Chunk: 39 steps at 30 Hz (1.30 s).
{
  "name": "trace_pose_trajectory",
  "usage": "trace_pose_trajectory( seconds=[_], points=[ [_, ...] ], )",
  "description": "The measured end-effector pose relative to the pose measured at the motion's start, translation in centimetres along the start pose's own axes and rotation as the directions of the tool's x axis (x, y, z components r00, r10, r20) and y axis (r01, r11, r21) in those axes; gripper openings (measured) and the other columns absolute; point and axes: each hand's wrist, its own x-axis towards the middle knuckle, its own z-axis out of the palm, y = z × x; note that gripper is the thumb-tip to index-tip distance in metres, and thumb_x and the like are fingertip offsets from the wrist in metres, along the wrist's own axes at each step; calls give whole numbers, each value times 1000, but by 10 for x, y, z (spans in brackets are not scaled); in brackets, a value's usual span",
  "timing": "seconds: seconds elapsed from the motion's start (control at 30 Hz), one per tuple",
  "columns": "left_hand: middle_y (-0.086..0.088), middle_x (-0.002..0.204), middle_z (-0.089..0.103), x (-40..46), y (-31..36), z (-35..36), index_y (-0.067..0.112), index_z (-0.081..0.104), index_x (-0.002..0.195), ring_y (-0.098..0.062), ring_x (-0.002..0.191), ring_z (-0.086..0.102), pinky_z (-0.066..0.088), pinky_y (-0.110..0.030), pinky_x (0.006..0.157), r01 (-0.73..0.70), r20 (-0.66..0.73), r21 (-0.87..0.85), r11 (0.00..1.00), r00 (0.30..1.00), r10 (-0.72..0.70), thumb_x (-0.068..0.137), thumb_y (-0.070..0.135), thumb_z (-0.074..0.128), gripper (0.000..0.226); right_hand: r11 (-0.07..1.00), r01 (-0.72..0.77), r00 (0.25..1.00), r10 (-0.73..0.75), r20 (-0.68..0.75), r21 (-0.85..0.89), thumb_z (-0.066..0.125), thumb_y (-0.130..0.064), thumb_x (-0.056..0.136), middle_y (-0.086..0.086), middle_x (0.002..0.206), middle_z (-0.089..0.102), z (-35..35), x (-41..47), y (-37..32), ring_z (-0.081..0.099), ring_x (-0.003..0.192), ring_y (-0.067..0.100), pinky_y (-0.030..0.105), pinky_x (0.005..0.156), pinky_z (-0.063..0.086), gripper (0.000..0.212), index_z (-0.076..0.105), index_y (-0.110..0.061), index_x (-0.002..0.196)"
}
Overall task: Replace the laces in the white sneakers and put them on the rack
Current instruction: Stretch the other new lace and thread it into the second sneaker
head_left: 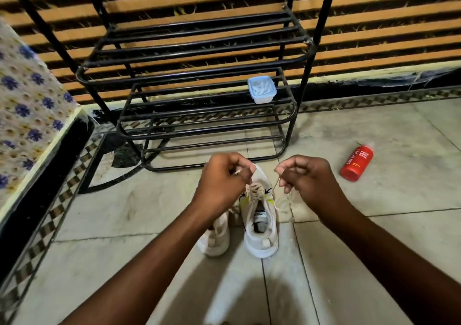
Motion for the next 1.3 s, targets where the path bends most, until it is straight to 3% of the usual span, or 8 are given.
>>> trace_pose_trajectory(
  seconds=[0.2, 0.3, 0.43, 0.7, 0.87, 1.03, 1.17, 1.3],
  points=[
    [-1, 72, 76, 1, 37, -34, 13, 75, 84, -6, 57, 66, 49, -21, 53, -18, 57, 132, 991, 998, 11, 93, 3, 66, 16, 996, -67, 996, 63, 69, 63, 67, -3, 94, 12, 69, 69, -20, 2, -61, 51, 50, 14, 22, 50, 42, 9, 71, 5, 95],
    [8, 72, 74, 4, 46, -46, 21, 73, 82, 0, 63, 67, 59, -30, 62, -150, 81, 355, 923, 988, 129, 92, 9, 72, 16, 996, -80, 995, 77, 58, 47, 64, 0, 95, 13, 71, 69, -20, 0, -80, 52, 52, 14, 26, 54, 41, 9, 72, 4, 95],
    [15, 70, 68, 11, 62, -57, 18, 76, 84, 9, 63, 62, 50, -14, 59, -312, 96, 501, 807, 947, 307, 90, -1, 72, 20, 993, -108, 993, 105, 49, 55, 61, 2, 95, 13, 72, 69, -16, -1, -85, 54, 54, 15, 29, 56, 42, 11, 72, 3, 94],
    [9, 83, 73, 13, 85, -69, 21, 76, 90, -1, 74, 67, 51, -15, 66, -345, -59, 276, 897, 926, 374, 83, 17, 86, 13, 956, -161, 987, 152, 52, 245, 57, 0, 99, 19, 83, 74, -18, -2, -105, 64, 64, 20, 28, 58, 50, 16, 72, 4, 99],
    [-21, 90, 73, 14, 87, -62, 6, 73, 99, -35, 86, 75, 64, -43, 81, -256, -59, -128, 958, 966, 250, 82, 1, 84, 21, 929, -158, 987, 136, 89, 334, 50, 1, 100, 26, 93, 75, -20, -1, -130, 74, 72, 24, 29, 65, 57, 21, 69, 8, 105],
    [-13, 85, 74, 13, 89, -53, 10, 67, 117, -22, 81, 75, 57, -25, 70, -116, -37, -380, 918, 993, 110, 81, 1, 84, 40, 876, -126, 989, 75, 126, 465, 33, 9, 96, 24, 103, 75, -21, -3, -145, 75, 93, 33, 32, 76, 61, 37, 64, 7, 116],
    [-10, 80, 74, 14, 92, -53, 7, 64, 118, -30, 89, 76, 59, -39, 83, -80, -19, -488, 869, 997, 81, 87, 1, 79, 35, 897, 23, 999, -33, 14, 442, 54, 10, 95, 19, 103, 76, -21, -11, -153, 75, 97, 31, 37, 88, 61, 25, 66, 4, 116],
    [-11, 83, 75, 15, 96, -50, 6, 62, 115, -31, 90, 77, 51, -46, 85, -28, -16, -534, 845, 1000, 23, 85, 4, 80, 34, 942, 93, 990, -53, -132, 321, 68, -2, 92, 17, 86, 77, -21, -10, -153, 72, 79, 29, 35, 73, 57, 9, 74, -1, 99]
  ],
)
